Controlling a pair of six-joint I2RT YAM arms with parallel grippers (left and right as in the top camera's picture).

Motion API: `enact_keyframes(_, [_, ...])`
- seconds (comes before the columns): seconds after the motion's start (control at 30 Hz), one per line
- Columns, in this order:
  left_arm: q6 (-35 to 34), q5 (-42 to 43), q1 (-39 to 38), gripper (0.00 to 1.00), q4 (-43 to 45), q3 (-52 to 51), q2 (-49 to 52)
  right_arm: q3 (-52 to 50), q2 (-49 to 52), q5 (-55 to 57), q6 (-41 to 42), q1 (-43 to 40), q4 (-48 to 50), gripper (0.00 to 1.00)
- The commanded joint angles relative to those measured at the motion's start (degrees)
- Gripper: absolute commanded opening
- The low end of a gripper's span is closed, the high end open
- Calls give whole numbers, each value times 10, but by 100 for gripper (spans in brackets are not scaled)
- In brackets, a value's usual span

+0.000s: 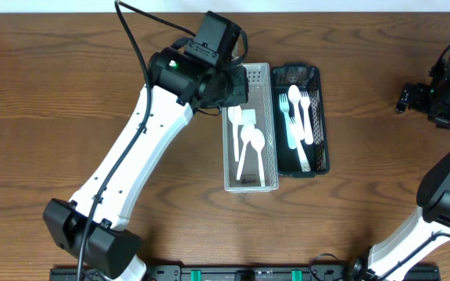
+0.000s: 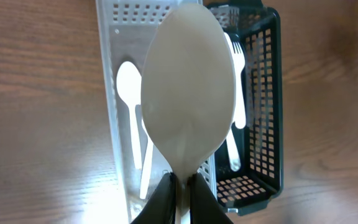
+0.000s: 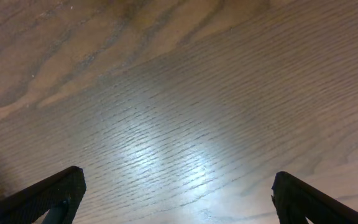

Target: Pack container

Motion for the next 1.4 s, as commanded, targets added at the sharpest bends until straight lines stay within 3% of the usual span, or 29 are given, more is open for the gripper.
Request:
enact_keyframes(0.0, [-15, 0, -8, 9, -6, -5, 15, 0, -3, 0, -7, -3, 1, 99])
enact_keyframes(0.13, [-15, -1, -9, 17, -5, -6, 27, 0, -3, 1, -7, -3, 1, 99])
enact_keyframes(0.23, [-15, -1, -9, 29, -5, -6, 34, 0, -2, 0, -7, -3, 1, 99])
enact_keyframes(0.33, [-15, -1, -9, 32, -5, -6, 38, 0, -3, 0, -7, -3, 1, 99])
enact_keyframes(0.43, [-8, -4, -8, 53, 11, -6, 38, 0, -3, 1, -7, -3, 1, 99])
enact_keyframes(0.57, [54, -5, 5, 94, 68, -5, 37, 0, -3, 1, -7, -3, 1, 99])
enact_keyframes(0.6, [64, -5, 14, 99, 79, -4, 36, 0, -3, 1, -7, -3, 1, 99])
enact_keyframes(0.97, [115, -5, 181, 98, 56, -3, 0, 0, -2, 0, -7, -3, 1, 99])
enact_keyframes(1.17, [201, -5, 250, 98, 25, -3, -81, 0, -3, 0, -7, -3, 1, 99])
enact_keyframes(1.37, [201, -5, 282, 98, -46, -4, -179, 0, -3, 0, -7, -3, 1, 99])
